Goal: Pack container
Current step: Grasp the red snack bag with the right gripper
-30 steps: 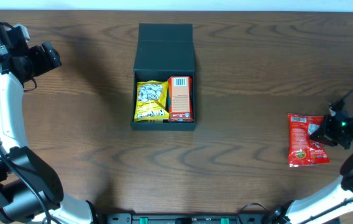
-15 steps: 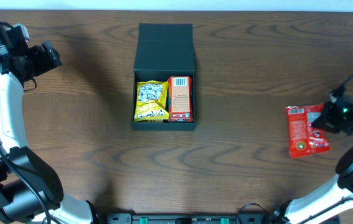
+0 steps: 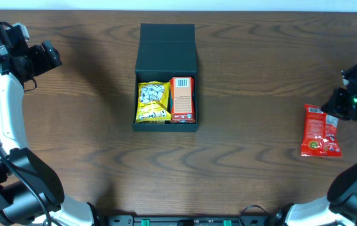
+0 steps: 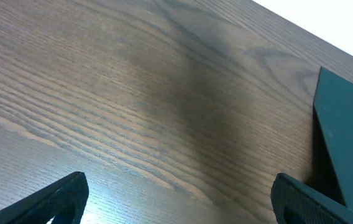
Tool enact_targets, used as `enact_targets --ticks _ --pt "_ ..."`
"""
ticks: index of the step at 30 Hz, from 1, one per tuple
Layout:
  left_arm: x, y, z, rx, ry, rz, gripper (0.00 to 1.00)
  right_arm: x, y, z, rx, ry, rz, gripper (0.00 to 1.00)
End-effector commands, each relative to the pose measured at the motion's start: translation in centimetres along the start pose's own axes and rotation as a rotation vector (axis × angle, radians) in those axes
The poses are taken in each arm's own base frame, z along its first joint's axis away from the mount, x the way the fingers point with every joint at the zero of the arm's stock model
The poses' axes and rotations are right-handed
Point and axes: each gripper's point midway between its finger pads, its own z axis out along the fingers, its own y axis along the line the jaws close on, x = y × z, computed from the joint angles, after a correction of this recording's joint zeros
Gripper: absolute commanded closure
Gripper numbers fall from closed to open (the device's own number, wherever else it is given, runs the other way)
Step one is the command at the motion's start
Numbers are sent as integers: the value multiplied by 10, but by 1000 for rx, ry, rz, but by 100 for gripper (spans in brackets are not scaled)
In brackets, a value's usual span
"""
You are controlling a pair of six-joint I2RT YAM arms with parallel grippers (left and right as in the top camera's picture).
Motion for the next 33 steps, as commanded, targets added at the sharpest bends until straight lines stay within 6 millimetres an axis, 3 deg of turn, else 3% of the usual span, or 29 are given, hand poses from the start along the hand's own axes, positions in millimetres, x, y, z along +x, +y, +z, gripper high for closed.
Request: enact_targets --ticks 1,3,5,8,13,23,33 --pt "0 0 1 11 7 -13 5 -1 -19 -9 138 -2 64 65" --pt "1 0 1 10 9 -10 5 3 -37 -9 188 14 99 45" --pt "2 1 1 10 12 -3 5 10 -60 -6 213 41 158 34" --pt "3 1 1 9 18 8 5 31 -87 5 151 109 286 30" --pt "3 1 1 9 19 9 5 53 -106 23 46 182 380 23" --pt "5 1 1 9 26 7 5 72 -132 41 31 236 432 23" --pt "5 0 1 15 25 0 5 79 -125 70 -74 280 411 36"
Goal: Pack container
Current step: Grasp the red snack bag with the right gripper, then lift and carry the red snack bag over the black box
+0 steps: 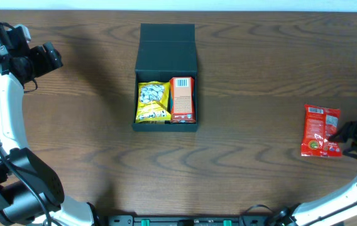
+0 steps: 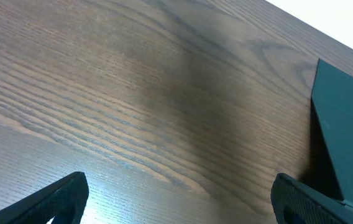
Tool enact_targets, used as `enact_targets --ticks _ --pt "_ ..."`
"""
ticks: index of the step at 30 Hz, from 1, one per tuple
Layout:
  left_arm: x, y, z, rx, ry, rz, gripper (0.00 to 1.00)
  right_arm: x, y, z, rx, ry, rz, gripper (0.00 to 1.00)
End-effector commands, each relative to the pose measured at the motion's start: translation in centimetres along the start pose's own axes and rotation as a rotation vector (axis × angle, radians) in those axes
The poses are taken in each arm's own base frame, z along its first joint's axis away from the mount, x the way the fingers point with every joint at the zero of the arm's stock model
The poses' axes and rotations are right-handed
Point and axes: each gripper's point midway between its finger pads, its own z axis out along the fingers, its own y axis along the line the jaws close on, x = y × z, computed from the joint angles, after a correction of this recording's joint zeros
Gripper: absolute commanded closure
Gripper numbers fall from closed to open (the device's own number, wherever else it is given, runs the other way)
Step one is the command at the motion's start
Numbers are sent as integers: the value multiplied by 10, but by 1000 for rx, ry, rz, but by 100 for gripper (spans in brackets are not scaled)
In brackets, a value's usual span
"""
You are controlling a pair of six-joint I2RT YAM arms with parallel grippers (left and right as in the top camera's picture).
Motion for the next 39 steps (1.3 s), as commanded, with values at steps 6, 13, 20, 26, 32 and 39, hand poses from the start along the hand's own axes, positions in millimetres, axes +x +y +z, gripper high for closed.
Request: enact_targets --ticks 6,13,20,26,32,39 --pt "-3 1 1 5 -8 -14 5 2 6 17 -89 36 -20 53" --pt "-8 1 1 8 -29 -28 5 -2 23 19 -112 32 -55 99" --pt "-9 1 1 8 -30 -27 5 -13 72 20 -96 42 -199 98" --pt "-9 1 1 7 -29 -27 5 -36 164 -10 -70 -22 -441 98" --pt "-9 1 1 7 -29 -27 5 -40 284 -71 -82 -195 -727 98" --pt "-9 1 1 7 -29 -27 5 15 416 -131 -229 -379 -1053 99"
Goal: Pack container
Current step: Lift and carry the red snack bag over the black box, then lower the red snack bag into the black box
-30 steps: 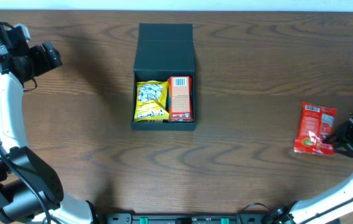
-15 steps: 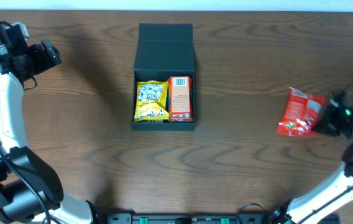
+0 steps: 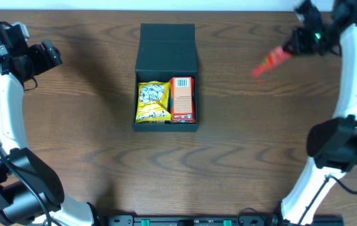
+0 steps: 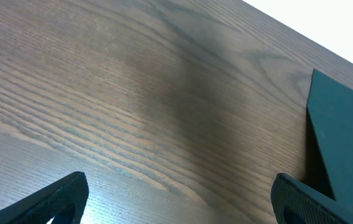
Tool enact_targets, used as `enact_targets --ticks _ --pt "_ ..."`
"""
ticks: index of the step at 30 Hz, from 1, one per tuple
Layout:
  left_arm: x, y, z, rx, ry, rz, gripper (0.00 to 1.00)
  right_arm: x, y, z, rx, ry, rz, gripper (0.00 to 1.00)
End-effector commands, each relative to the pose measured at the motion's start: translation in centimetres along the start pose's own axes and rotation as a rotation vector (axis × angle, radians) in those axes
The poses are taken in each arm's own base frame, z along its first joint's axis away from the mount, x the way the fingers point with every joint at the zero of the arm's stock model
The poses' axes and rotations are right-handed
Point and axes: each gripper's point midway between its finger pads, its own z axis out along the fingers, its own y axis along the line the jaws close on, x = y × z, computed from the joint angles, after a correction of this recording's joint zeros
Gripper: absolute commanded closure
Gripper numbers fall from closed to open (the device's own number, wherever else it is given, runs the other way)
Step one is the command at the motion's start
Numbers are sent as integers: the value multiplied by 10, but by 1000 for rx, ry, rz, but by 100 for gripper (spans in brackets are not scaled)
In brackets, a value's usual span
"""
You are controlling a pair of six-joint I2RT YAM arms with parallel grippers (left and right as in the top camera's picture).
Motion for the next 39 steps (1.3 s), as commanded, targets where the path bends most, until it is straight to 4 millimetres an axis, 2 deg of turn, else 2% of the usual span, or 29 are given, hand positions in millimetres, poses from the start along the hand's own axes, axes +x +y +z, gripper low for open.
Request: enact_targets --ticks 1,4,9,13,17,26,32,35,39 --pt "-2 2 1 0 -1 -11 5 -30 67 -18 -124 -105 -131 99" --pt "-2 2 1 0 -1 -11 5 -36 112 -16 -219 -123 -200 99" --pt "-2 4 1 -11 -3 -11 5 -30 184 -9 -397 -103 -294 99" --pt "-2 4 1 -11 -3 -12 5 -19 230 -5 -493 -76 -357 99" --pt "-2 4 1 -11 -2 -12 5 -8 260 6 -532 -34 -404 99" --pt "-2 4 1 -11 -1 2 5 23 305 47 -651 82 -424 99" --pt "-1 4 1 -11 1 5 5 40 324 67 -678 142 -400 99" --pt "0 5 1 -12 6 16 5 38 329 73 -651 133 -399 98" --pt "2 5 1 -12 13 14 5 20 330 82 -582 88 -320 98"
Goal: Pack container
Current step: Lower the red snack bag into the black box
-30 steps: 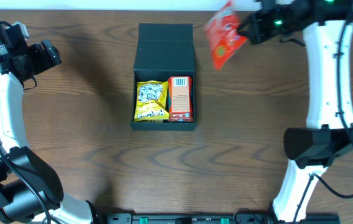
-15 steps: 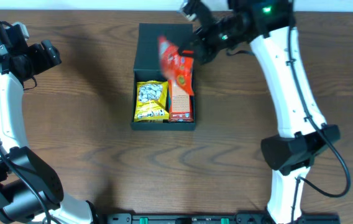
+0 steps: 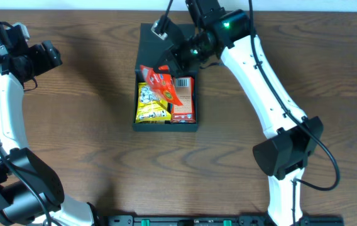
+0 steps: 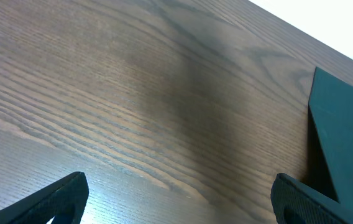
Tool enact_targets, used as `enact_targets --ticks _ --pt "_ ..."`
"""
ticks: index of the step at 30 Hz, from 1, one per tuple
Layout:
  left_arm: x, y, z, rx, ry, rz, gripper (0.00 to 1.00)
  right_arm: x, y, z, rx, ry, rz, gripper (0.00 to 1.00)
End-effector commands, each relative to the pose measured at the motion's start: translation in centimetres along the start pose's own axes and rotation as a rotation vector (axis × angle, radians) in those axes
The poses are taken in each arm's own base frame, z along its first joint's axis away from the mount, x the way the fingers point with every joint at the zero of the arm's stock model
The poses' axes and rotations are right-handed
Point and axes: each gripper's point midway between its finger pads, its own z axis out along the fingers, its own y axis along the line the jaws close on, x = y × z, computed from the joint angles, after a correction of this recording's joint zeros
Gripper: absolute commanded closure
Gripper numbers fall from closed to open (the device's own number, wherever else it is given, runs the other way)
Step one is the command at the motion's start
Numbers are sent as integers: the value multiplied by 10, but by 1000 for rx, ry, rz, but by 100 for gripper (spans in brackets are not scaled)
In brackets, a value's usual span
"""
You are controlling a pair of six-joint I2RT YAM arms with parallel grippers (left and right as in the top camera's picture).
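Observation:
The dark green box [image 3: 166, 125] stands open mid-table, its lid [image 3: 167, 47] laid back. Inside lie a yellow snack bag [image 3: 150, 108] on the left and an orange carton [image 3: 183, 103] on the right. A red snack pouch [image 3: 161, 82] hangs tilted over the box, with my right gripper [image 3: 173, 63] shut on its upper end. At the far left my left gripper [image 3: 48, 55] is open over bare wood; in the left wrist view its fingertips [image 4: 71, 193] are wide apart with nothing between them, and the lid's edge [image 4: 344, 143] shows at the right.
The brown wooden table [image 3: 71, 157] runs out on every side of the box. My right arm [image 3: 260, 75] reaches diagonally from the front right across the table's right half to the box.
My right gripper, holding the red pouch, was above the table's back right; now it is over the open box with the pouch hanging above the packed items. The left arm has not moved.
The red pouch lay on the table at the far right, my right gripper beside it, then at its lower end. Later the pouch was in the air at the back right, held by that gripper. Now it hangs over the box. My left gripper stayed open at the far left.

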Motion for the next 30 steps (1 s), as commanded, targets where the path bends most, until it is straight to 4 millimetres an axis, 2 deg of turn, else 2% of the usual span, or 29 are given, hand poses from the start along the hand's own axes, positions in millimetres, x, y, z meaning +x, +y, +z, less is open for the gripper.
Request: enact_targets --ticks 1,4,7,12,16,22,30 --pt "1 4 1 -8 8 11 5 -12 0 2 24 -37 95 99" --pt "2 4 1 -9 13 10 5 -24 -7 4 78 -81 130 99" --pt "3 4 1 -9 16 9 5 -29 -26 3 199 -114 225 98" --pt "3 4 1 -9 16 9 5 -43 -55 -4 367 -249 509 99" --pt "3 4 1 -9 16 9 5 -62 -46 0 342 -343 597 98" --pt "3 4 1 -6 17 8 5 -66 -20 22 329 -336 554 99" --pt "3 4 1 -6 19 7 5 -50 -29 23 413 -309 611 99"
